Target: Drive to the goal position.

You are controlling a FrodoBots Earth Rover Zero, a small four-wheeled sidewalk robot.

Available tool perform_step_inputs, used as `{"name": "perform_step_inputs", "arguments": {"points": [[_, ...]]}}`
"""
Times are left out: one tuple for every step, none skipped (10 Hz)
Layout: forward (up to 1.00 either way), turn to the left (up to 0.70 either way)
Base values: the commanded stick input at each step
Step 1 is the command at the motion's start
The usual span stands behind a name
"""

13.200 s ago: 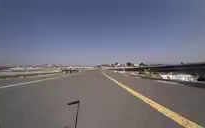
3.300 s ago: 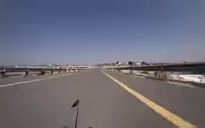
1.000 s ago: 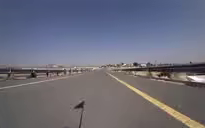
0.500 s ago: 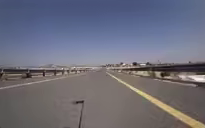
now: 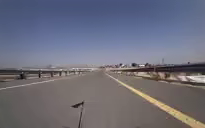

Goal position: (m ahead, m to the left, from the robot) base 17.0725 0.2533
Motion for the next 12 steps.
{"name": "perform_step_inputs", "arguments": {"points": [[1.0,0.0],[1.0,0.0],[1.0,0.0],[1.0,0.0],[1.0,0.0],[1.0,0.0],[1.0,0.0],[1.0,0.0],[1.0,0.0],[1.0,0.0],[1.0,0.0],[1.0,0.0]]}}
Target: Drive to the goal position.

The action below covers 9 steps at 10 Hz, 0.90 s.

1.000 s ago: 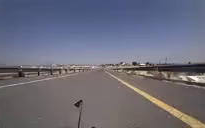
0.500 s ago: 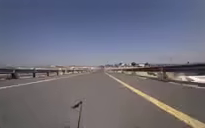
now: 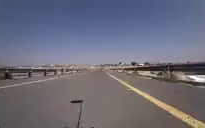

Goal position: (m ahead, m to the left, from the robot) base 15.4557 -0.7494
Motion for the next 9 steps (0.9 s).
{"name": "perform_step_inputs", "arguments": {"points": [[1.0,0.0],[1.0,0.0],[1.0,0.0],[1.0,0.0],[1.0,0.0],[1.0,0.0],[1.0,0.0],[1.0,0.0],[1.0,0.0]]}}
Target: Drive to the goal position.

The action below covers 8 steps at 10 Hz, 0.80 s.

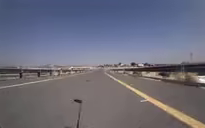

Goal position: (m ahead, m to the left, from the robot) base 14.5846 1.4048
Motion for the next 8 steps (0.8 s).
{"name": "perform_step_inputs", "arguments": {"points": [[1.0,0.0],[1.0,0.0],[1.0,0.0],[1.0,0.0],[1.0,0.0],[1.0,0.0],[1.0,0.0],[1.0,0.0]]}}
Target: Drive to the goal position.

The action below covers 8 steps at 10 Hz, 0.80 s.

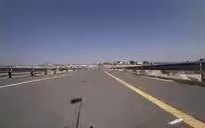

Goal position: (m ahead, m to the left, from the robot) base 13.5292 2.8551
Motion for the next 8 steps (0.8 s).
{"name": "perform_step_inputs", "arguments": {"points": [[1.0,0.0],[1.0,0.0],[1.0,0.0],[1.0,0.0],[1.0,0.0],[1.0,0.0],[1.0,0.0],[1.0,0.0]]}}
